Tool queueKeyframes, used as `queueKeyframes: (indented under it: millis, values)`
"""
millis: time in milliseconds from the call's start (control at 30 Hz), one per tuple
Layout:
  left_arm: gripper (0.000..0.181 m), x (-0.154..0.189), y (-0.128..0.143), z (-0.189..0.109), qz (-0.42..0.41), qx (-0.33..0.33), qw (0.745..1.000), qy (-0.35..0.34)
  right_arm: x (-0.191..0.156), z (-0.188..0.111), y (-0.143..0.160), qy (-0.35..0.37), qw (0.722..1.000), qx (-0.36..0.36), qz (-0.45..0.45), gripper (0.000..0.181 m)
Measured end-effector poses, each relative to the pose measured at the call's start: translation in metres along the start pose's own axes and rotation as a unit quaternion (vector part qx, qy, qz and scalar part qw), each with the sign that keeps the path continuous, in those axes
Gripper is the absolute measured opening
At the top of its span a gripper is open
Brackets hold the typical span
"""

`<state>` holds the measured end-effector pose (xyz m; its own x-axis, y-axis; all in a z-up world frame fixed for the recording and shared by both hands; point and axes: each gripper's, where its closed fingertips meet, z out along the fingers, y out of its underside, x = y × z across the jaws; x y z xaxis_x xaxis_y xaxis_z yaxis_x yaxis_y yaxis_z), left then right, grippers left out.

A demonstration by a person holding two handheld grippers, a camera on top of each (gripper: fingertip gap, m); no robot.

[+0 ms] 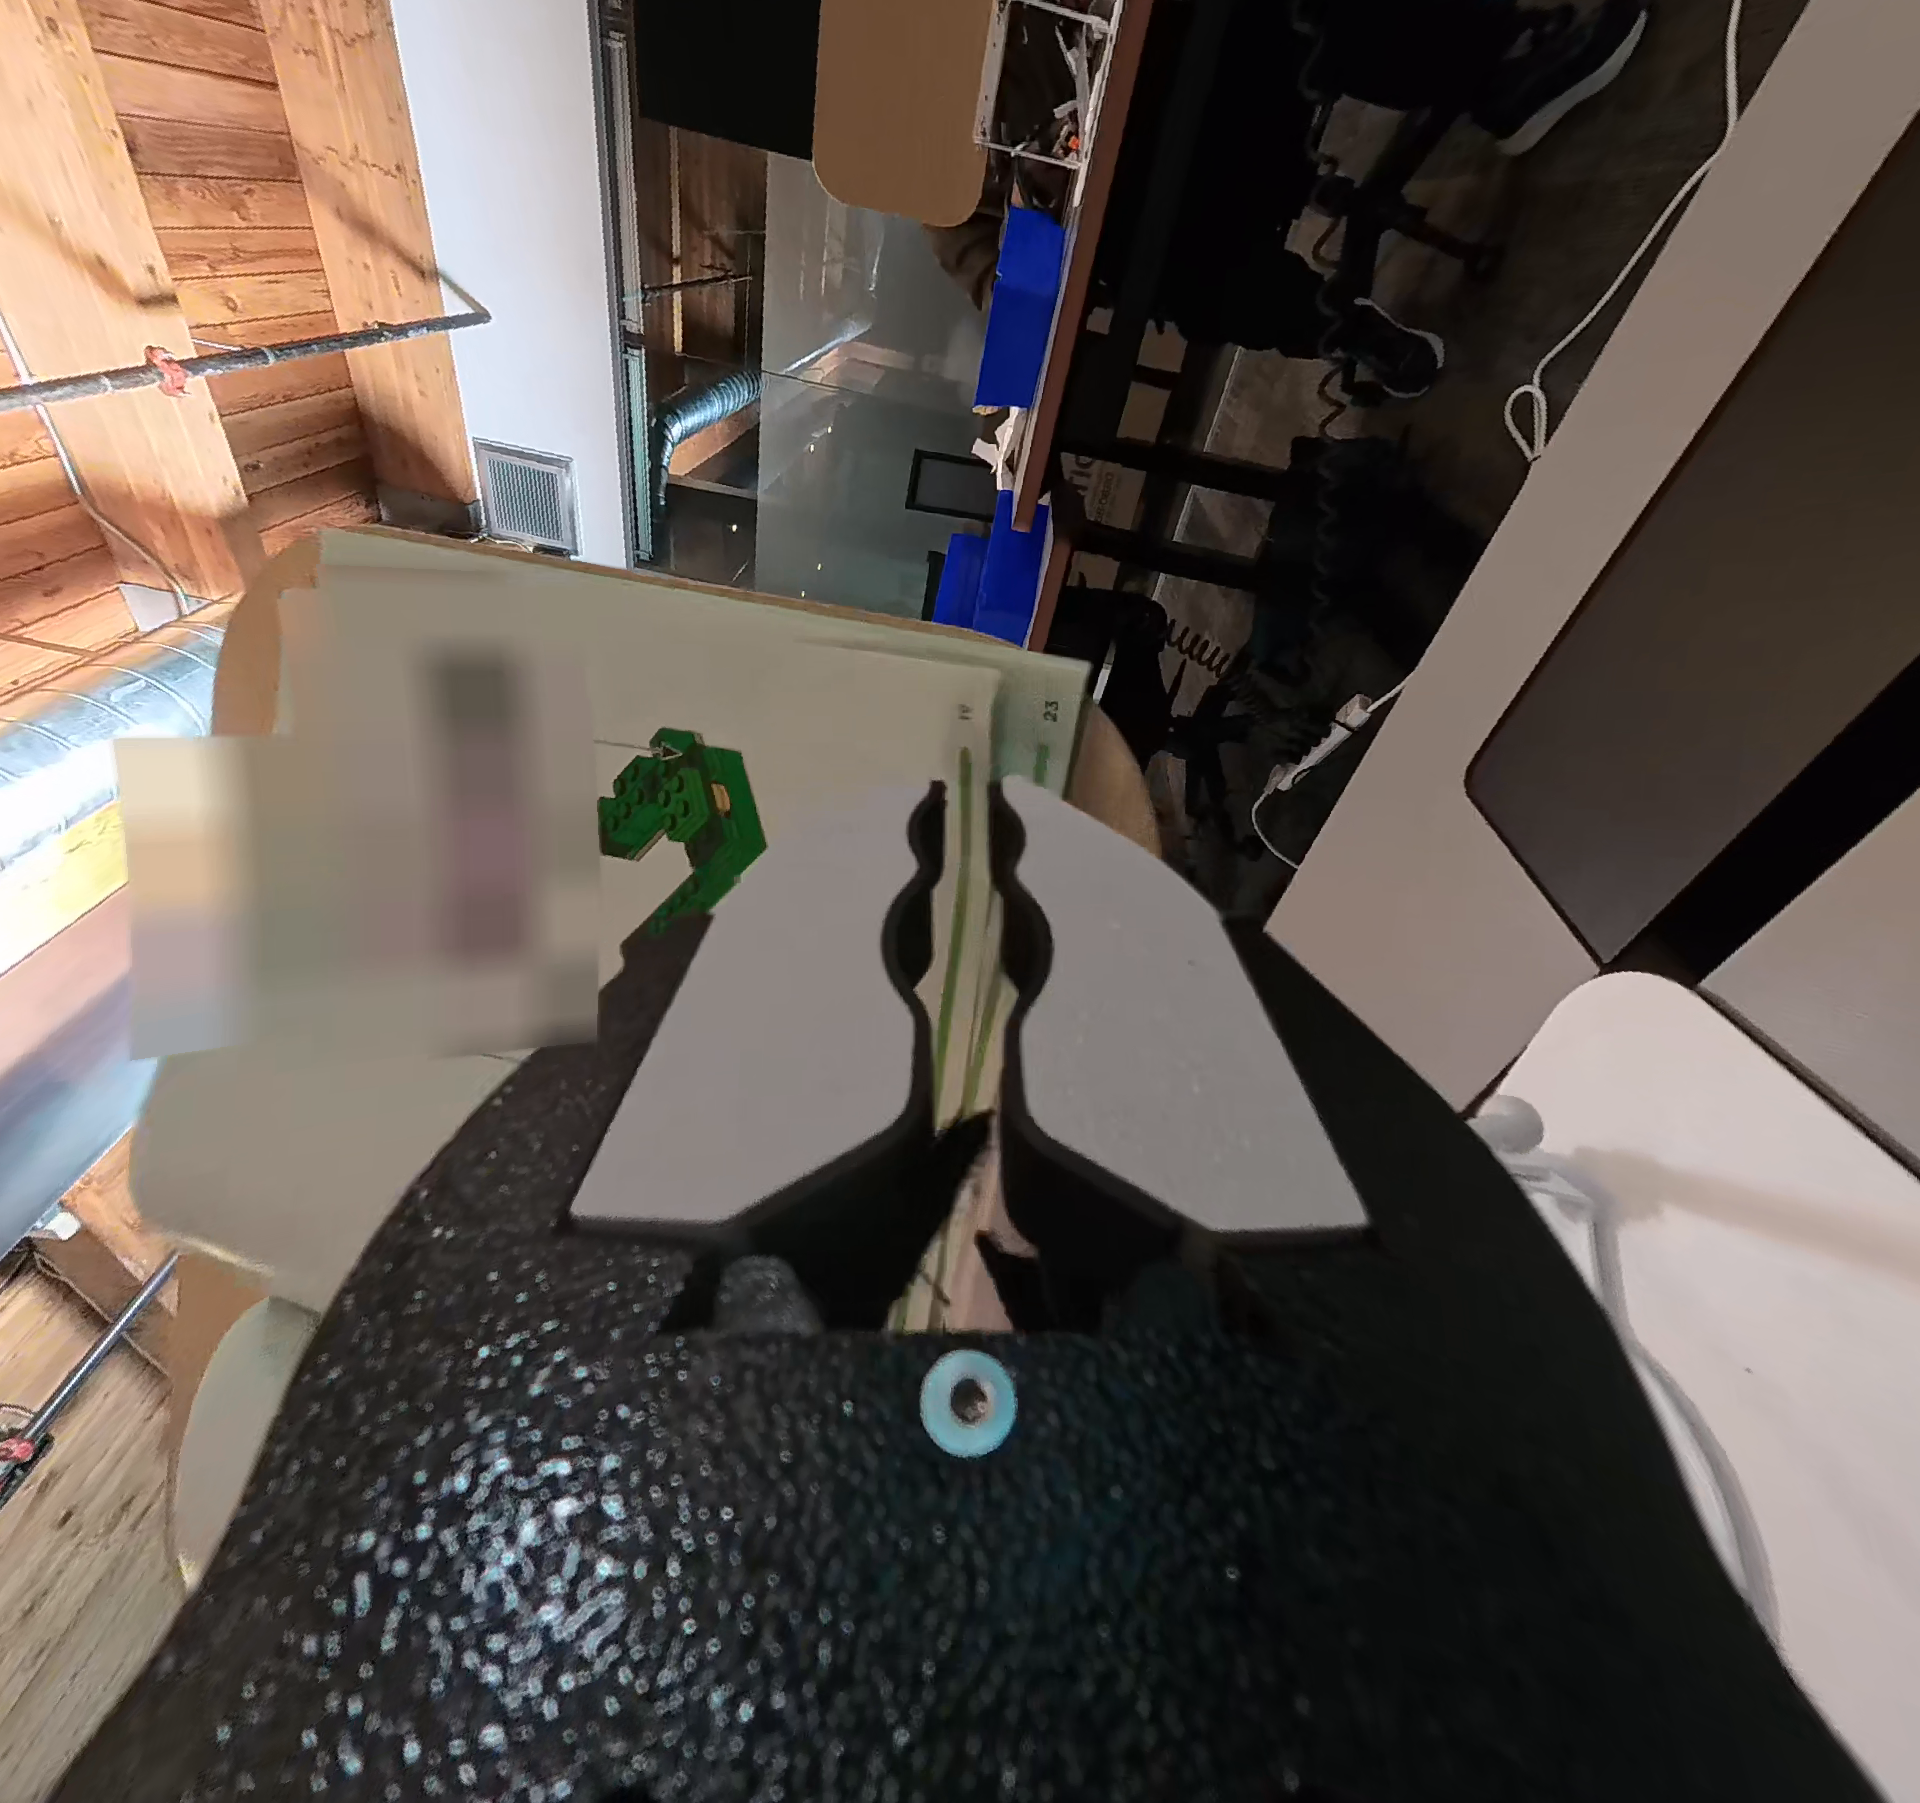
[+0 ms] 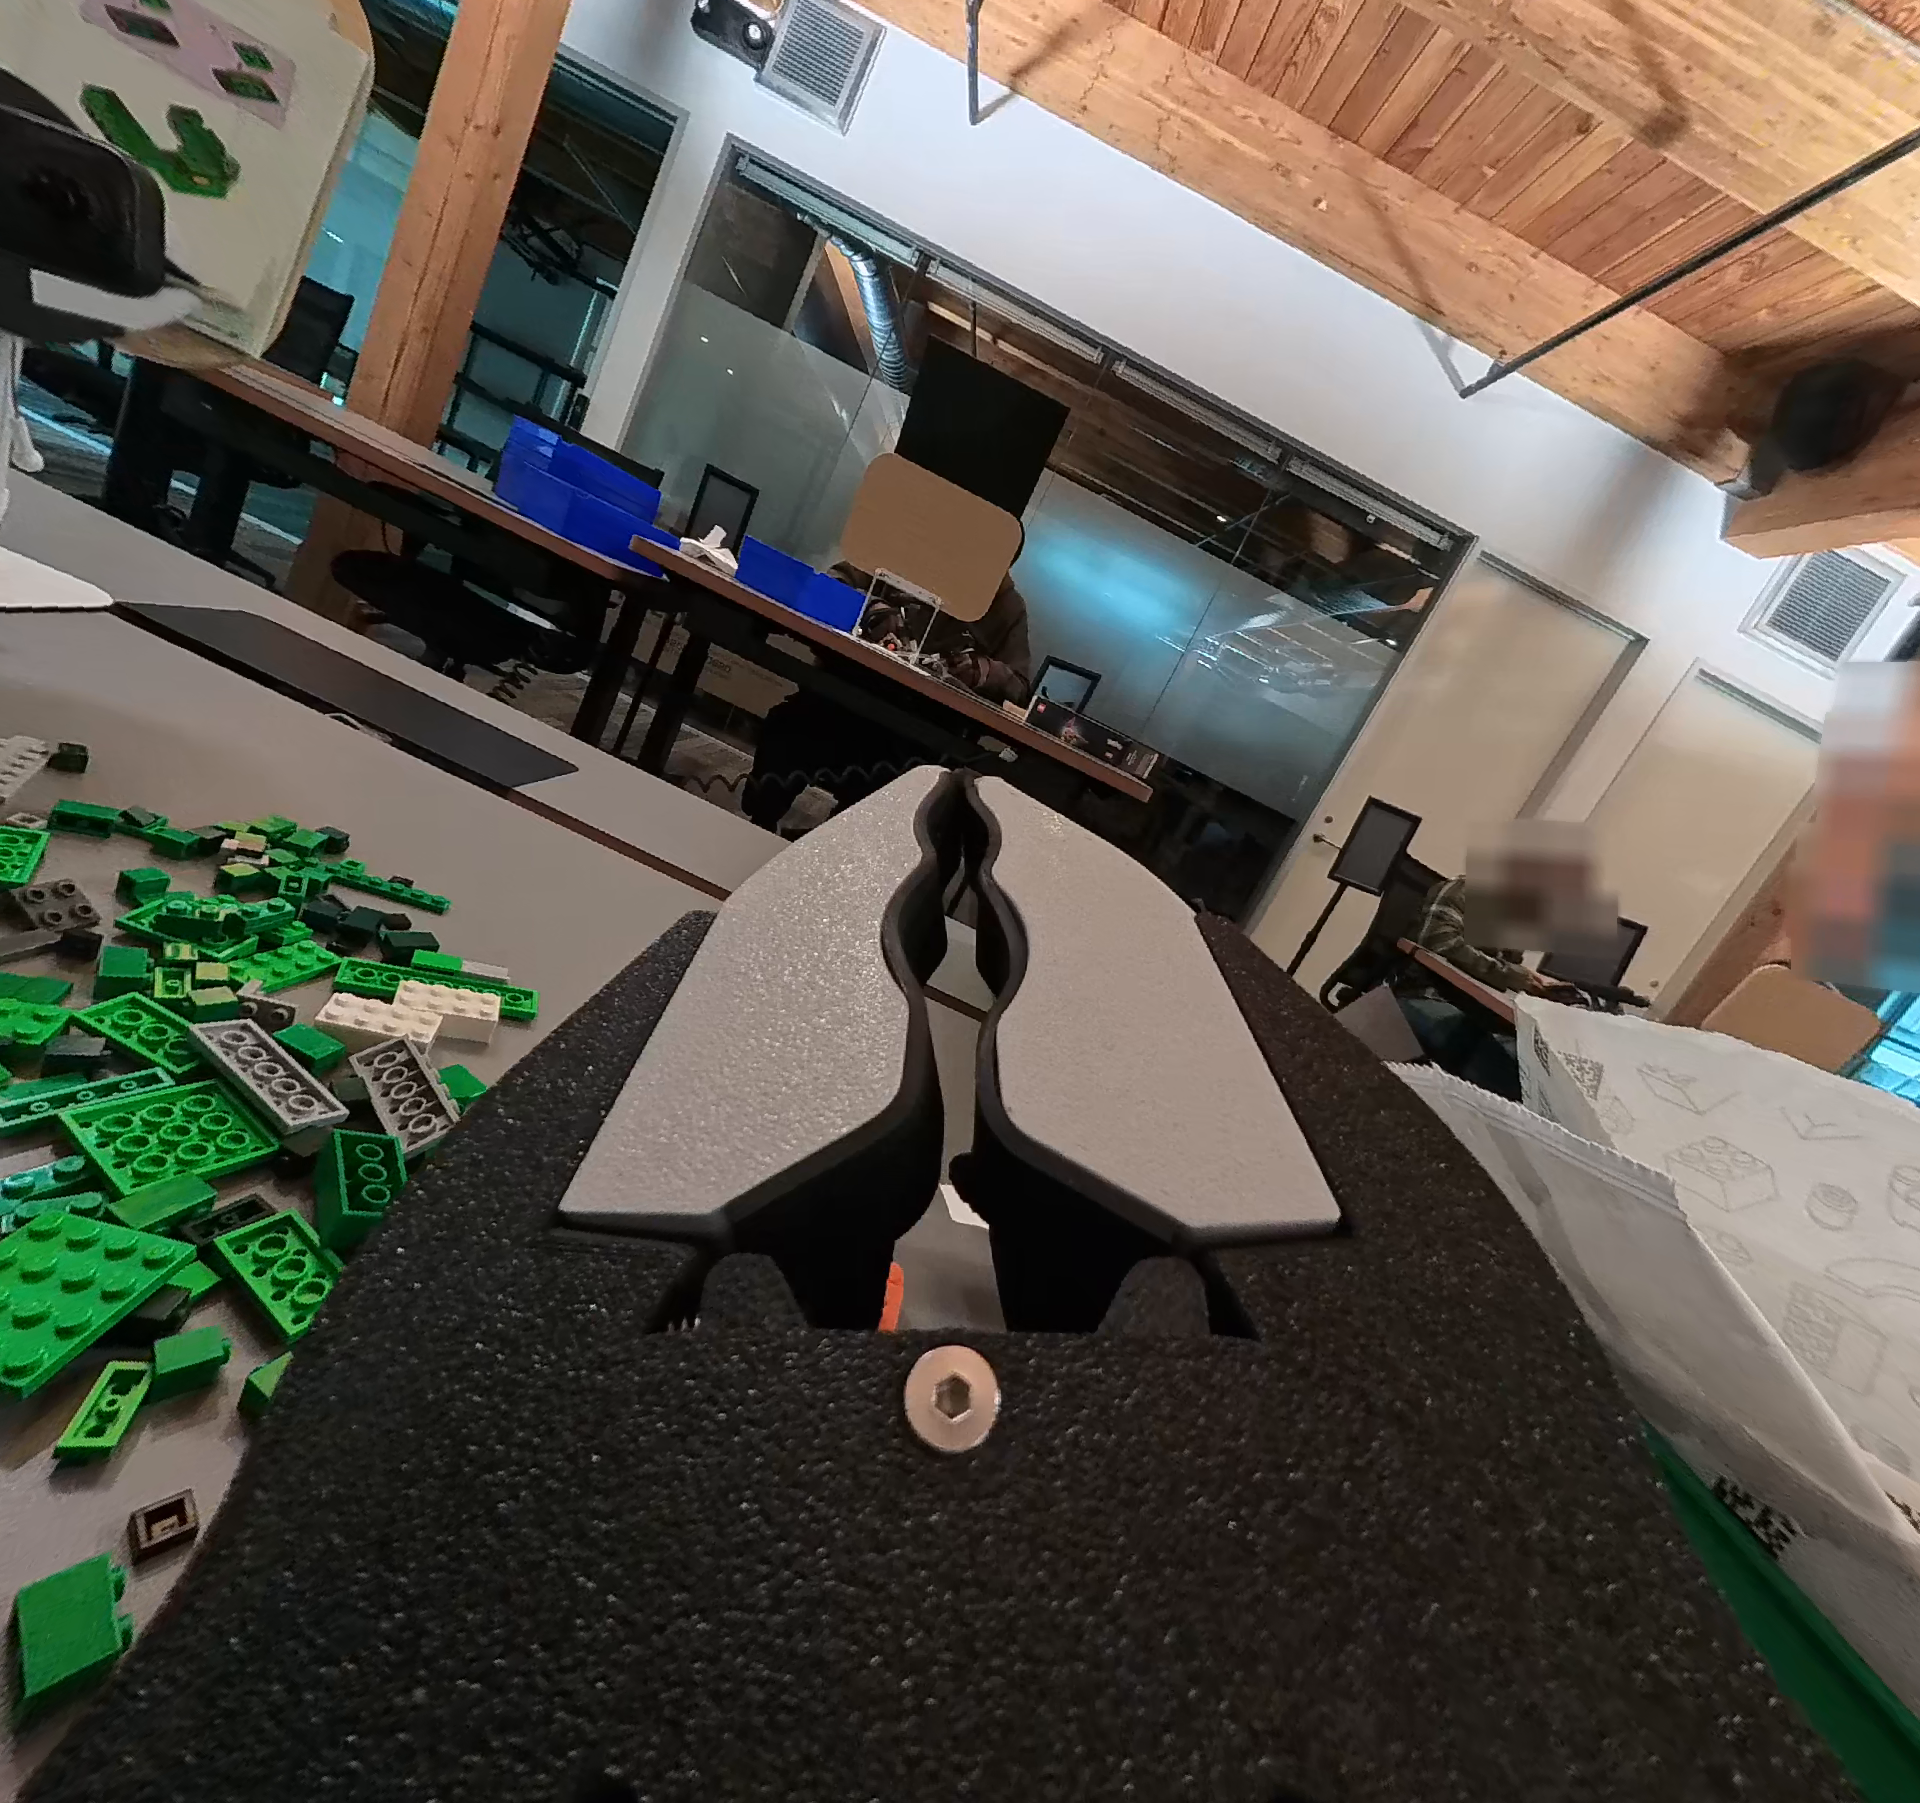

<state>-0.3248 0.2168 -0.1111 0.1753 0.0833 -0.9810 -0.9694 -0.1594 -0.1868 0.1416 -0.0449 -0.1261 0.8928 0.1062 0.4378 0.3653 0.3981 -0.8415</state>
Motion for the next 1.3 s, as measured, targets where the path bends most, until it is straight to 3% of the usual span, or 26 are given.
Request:
queueKeyframes:
  millis: [33, 233, 400, 500, 633, 733, 800, 967, 1033, 1067, 1300]
  values:
    - [0.0, -0.001, 0.0, -0.001, -0.004, 0.001, 1.0, -0.003, 0.0, 0.0, 0.0, 0.0, 1.0, 0.0, 0.0, 0.0]
    - [0.0, -0.009, 0.006, -0.01, -0.059, 0.004, 0.998, -0.016, -0.001, 0.0, 0.0, -0.003, 1.0, 0.001, 0.002, 0.0]
    - [0.0, -0.025, 0.015, -0.031, -0.155, 0.031, 0.986, -0.045, -0.001, 0.0, -0.001, -0.004, 1.0, 0.002, 0.003, 0.0]
    - [0.0, -0.037, 0.018, -0.051, -0.267, 0.075, 0.96, -0.048, -0.002, 0.0, -0.001, -0.005, 1.0, 0.002, 0.003, 0.0]
    - [0.0, -0.048, 0.028, -0.074, -0.414, 0.129, 0.901, -0.028, -0.003, 0.001, -0.001, -0.007, 1.0, 0.002, 0.002, 0.0]
    - [0.0, -0.045, 0.037, -0.082, -0.467, 0.141, 0.873, 0.0, -0.005, 0.001, -0.001, -0.011, 1.0, 0.002, -0.001, 0.0]
    - [0.0, -0.037, 0.041, -0.079, -0.438, 0.123, 0.89, 0.014, -0.007, 0.001, -0.001, -0.012, 1.0, 0.001, -0.004, 0.0]
    - [0.0, -0.02, 0.029, -0.059, -0.246, 0.07, 0.967, -0.007, -0.01, 0.002, -0.001, -0.015, 1.0, -0.002, -0.014, 0.0]
    - [0.056, -0.012, 0.014, -0.048, -0.18, 0.069, 0.981, 0.001, -0.01, 0.002, 0.0, -0.015, 1.0, -0.003, -0.018, 0.0]
    - [0.062, -0.007, 0.011, -0.041, -0.161, 0.053, 0.986, 0.007, -0.01, 0.001, 0.0, -0.015, 1.0, -0.003, -0.019, 0.0]
    - [0.049, 0.003, -0.012, -0.009, -0.095, 0.036, 0.995, 0.018, -0.012, 0.002, 0.0, -0.019, 1.0, -0.003, -0.016, 0.0]
